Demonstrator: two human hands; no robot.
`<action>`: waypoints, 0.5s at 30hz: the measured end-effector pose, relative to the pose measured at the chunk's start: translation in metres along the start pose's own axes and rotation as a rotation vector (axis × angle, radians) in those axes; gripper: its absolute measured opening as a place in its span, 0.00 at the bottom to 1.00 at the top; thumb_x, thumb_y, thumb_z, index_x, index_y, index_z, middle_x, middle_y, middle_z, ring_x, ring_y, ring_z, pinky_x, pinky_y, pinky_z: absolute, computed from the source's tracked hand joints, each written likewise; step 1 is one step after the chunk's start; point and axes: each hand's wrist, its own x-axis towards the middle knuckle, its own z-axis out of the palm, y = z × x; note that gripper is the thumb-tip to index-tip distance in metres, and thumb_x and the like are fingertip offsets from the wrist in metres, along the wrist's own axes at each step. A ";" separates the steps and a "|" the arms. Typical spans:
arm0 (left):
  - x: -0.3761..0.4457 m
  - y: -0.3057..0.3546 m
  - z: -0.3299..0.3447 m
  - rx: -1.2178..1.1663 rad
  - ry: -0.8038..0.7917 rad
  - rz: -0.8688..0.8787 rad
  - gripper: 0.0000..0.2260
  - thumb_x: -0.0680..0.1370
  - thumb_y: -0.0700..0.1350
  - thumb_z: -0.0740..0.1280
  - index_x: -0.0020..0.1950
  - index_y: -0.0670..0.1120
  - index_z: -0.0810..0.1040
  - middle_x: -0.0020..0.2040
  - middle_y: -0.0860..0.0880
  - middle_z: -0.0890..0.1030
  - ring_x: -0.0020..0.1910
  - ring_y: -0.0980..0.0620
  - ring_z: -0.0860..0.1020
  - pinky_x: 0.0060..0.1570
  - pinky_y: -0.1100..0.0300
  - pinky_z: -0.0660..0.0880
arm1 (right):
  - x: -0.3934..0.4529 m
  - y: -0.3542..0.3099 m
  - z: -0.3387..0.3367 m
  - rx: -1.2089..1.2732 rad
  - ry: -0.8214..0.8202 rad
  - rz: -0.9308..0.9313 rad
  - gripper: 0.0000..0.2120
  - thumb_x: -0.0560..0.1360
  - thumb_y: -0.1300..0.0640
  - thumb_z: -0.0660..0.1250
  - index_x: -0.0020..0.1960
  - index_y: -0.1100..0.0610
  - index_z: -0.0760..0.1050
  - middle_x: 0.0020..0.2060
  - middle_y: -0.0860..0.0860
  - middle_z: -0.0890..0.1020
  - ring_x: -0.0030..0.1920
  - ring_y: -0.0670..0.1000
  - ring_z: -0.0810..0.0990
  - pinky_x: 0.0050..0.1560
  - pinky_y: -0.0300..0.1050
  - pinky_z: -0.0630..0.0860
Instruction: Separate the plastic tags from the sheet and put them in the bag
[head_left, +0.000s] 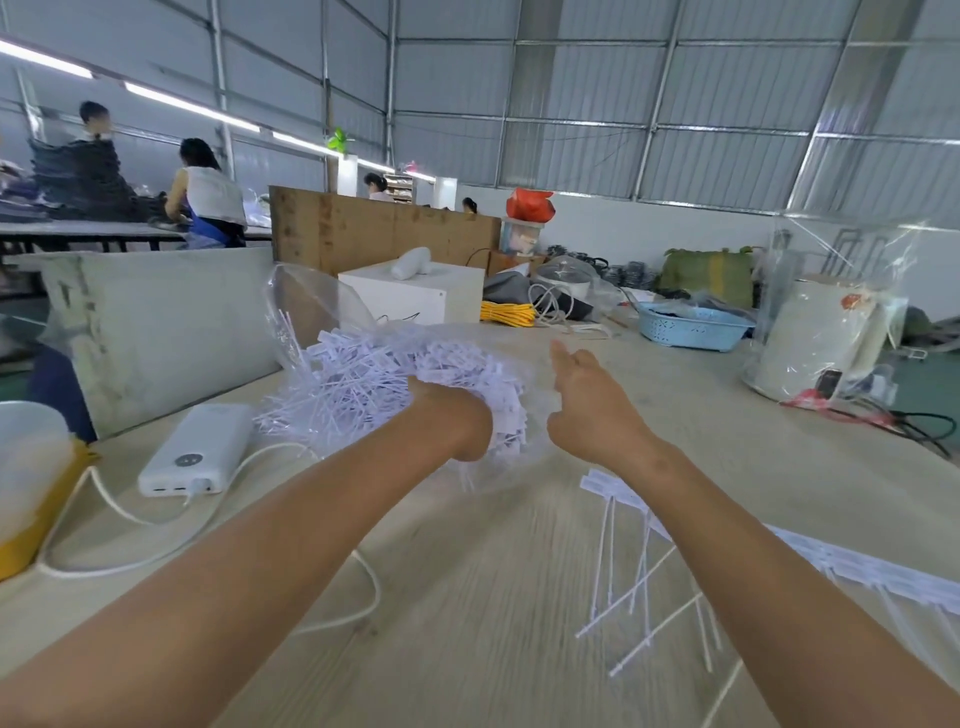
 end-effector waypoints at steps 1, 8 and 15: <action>-0.016 0.004 -0.008 0.024 0.023 0.029 0.18 0.83 0.47 0.53 0.72 0.45 0.65 0.72 0.45 0.66 0.69 0.42 0.66 0.65 0.43 0.63 | -0.005 0.005 -0.005 0.022 -0.024 -0.027 0.35 0.73 0.64 0.65 0.76 0.55 0.55 0.64 0.56 0.67 0.56 0.54 0.75 0.51 0.41 0.73; -0.092 0.056 -0.037 -0.076 0.366 0.407 0.15 0.81 0.54 0.57 0.40 0.45 0.70 0.40 0.49 0.73 0.41 0.49 0.72 0.37 0.57 0.66 | -0.073 0.083 -0.051 0.198 0.041 0.045 0.16 0.74 0.51 0.69 0.60 0.52 0.79 0.46 0.48 0.83 0.37 0.39 0.77 0.49 0.39 0.74; -0.034 0.132 -0.002 -0.383 0.205 0.816 0.18 0.80 0.50 0.62 0.67 0.43 0.72 0.64 0.43 0.75 0.61 0.46 0.73 0.57 0.60 0.67 | -0.159 0.190 -0.051 -0.074 -0.176 0.516 0.31 0.74 0.36 0.59 0.69 0.55 0.68 0.69 0.54 0.70 0.68 0.52 0.68 0.66 0.42 0.62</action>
